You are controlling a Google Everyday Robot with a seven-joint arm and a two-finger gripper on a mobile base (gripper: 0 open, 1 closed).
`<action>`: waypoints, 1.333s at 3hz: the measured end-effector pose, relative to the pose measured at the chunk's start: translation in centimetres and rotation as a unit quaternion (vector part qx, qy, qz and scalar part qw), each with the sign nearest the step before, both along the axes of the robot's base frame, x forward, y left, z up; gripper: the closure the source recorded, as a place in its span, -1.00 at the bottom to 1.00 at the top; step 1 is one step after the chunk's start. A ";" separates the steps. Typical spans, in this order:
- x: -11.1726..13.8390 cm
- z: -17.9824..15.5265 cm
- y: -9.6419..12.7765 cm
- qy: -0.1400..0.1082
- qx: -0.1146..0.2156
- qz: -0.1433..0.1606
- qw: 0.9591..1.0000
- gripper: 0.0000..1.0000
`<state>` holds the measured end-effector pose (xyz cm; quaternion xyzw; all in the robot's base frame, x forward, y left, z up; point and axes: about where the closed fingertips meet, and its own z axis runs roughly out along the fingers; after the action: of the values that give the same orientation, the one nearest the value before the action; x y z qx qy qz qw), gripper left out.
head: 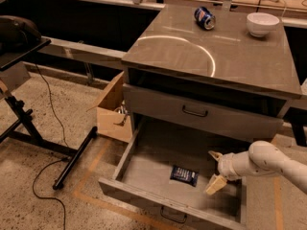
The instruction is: Pick rxbar blueberry from middle drawer and place on counter
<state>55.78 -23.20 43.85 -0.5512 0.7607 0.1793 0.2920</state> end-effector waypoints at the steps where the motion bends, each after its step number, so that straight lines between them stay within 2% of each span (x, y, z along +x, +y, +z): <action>1: 0.5 -2.2 1.3 0.010 0.017 -0.013 1.000 -1.00; 4: 2.9 -6.4 7.9 0.025 0.036 -0.025 0.999 -1.00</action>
Offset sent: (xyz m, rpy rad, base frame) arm 0.0260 0.0637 -0.0581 0.0745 0.0402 -0.0557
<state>58.66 -15.27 37.45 -0.5168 0.7743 0.2129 0.2968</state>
